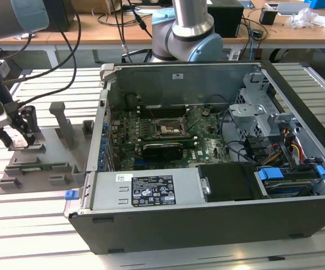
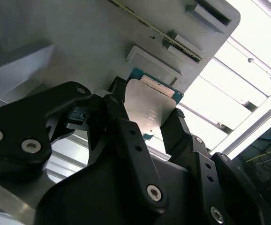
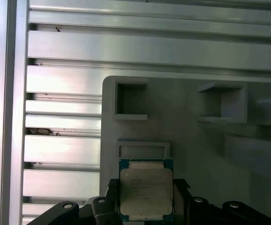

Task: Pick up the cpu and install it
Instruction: 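Pick up the cpu and move it towards the insertion slot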

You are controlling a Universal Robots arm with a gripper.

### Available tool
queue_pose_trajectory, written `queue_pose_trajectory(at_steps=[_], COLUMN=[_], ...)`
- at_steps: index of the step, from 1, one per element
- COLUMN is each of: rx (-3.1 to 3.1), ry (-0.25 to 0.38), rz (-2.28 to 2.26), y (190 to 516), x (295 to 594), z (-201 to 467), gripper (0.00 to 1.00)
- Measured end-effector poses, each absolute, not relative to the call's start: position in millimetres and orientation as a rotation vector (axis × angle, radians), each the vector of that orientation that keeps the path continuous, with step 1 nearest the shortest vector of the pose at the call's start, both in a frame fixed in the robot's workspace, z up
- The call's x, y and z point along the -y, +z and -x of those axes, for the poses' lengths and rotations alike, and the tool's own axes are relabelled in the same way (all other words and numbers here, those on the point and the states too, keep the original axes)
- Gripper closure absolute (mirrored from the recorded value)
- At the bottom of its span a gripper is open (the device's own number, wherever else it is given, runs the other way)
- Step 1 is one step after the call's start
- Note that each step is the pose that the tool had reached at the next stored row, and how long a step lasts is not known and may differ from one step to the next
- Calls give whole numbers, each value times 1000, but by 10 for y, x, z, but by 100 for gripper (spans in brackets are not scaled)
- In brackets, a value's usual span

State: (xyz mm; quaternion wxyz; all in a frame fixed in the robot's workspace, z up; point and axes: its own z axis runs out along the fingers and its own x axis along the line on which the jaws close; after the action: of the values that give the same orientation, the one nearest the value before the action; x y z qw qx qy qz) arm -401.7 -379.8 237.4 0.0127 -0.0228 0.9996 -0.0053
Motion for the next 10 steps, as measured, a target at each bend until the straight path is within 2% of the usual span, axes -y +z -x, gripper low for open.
queue_pose_trajectory(at_steps=[10], rx=[-3115], ry=[-17], rz=[71], y=[2633], x=[3798], z=[4017], gripper=[46])
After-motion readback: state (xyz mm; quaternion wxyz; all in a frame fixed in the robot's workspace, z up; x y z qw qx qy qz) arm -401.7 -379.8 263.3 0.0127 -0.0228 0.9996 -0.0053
